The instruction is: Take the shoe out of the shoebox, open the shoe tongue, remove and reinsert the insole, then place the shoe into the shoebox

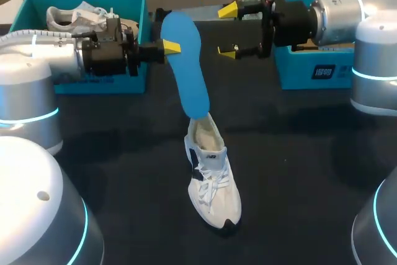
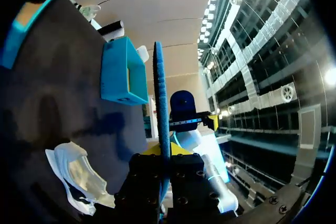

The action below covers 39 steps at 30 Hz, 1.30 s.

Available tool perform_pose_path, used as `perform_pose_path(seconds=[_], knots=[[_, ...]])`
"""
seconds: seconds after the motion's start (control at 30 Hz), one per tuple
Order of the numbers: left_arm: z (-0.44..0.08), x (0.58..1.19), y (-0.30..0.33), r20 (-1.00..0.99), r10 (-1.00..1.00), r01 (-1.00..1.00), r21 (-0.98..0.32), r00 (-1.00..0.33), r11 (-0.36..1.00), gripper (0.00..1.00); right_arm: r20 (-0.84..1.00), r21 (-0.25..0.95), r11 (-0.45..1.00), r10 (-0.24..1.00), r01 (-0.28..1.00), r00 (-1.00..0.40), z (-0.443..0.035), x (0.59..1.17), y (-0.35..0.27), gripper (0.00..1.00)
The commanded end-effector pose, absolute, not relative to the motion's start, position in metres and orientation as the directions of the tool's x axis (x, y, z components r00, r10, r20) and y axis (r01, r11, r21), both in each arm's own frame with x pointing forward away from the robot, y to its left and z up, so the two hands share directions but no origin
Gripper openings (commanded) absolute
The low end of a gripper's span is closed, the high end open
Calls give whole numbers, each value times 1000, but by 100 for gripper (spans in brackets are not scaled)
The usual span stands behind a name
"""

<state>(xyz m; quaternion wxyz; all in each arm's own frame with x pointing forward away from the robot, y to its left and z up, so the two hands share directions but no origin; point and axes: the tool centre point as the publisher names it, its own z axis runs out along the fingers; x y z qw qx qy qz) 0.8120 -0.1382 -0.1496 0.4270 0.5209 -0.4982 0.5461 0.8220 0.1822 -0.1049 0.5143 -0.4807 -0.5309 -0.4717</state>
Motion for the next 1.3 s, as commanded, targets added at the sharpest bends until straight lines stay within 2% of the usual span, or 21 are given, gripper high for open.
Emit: perform_pose_path(seconds=[0.03, 0.43, 0.77, 0.9, 1.07, 1.3], knots=[[-161, 815, -144, 999, 19, -989, 53, 51, -135, 0, 1000, 6, 91, 27, 996, -8, -105, 821, 183, 100], [-172, 816, -150, 997, 56, -989, 57, 50, -136, 0, 962, -9, 110, 273, 994, -21, -85, 810, 176, 100], [-180, 815, -152, 999, 28, -990, 37, 33, -136, 0, 730, -219, 33, 669, 975, 142, -42, 811, 188, 100], [-180, 815, -152, 999, 28, -990, 37, 33, -136, 0, 608, -246, -22, 775, 969, 172, -28, 807, 195, 100], [-180, 815, -152, 999, 28, -990, 37, 33, -136, 0, 510, -196, -16, 852, 980, 116, -11, 799, 203, 100], [-180, 815, -152, 999, 28, -990, 37, 33, -136, 0, 416, -193, 31, 908, 981, 54, 2, 792, 213, 100]])
